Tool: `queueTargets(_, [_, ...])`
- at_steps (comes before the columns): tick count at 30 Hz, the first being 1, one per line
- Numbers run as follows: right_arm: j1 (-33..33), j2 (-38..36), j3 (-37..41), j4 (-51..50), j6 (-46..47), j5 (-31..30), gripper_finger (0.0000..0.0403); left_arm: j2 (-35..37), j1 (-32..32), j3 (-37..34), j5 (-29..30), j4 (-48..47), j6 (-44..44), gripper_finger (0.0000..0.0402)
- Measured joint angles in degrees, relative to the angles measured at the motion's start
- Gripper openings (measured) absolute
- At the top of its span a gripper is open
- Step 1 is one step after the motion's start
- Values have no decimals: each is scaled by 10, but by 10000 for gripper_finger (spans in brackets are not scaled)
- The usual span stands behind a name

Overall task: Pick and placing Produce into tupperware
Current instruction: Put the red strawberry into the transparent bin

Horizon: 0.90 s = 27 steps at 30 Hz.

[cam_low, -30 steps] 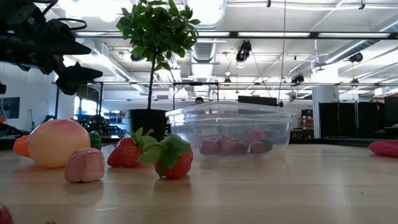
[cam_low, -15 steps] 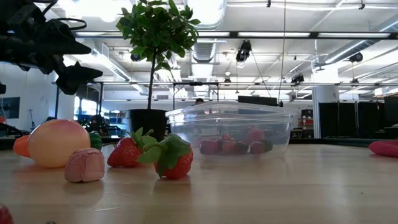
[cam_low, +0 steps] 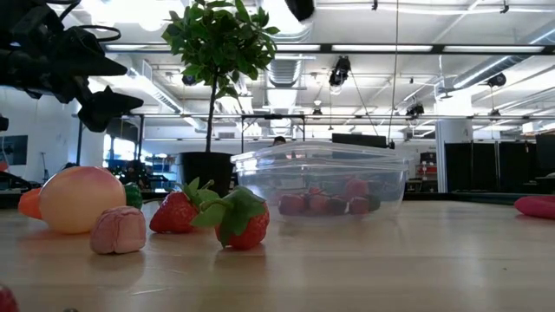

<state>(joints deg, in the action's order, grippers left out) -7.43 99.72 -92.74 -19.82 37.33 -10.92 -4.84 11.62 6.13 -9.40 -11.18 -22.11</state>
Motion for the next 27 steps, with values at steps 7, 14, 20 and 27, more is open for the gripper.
queueTargets(7, [63,0,1,-62,2,2,253,0,0,0,0,0,0,293])
queueTargets(14, [112,1,1,-75,-37,43,250,0,0,0,0,0,0,293])
queueTargets(20, [141,6,1,-80,-36,145,256,0,0,0,0,0,0,293])
queueTargets(27, [151,7,1,-163,-64,-2,246,0,0,0,0,0,0,293])
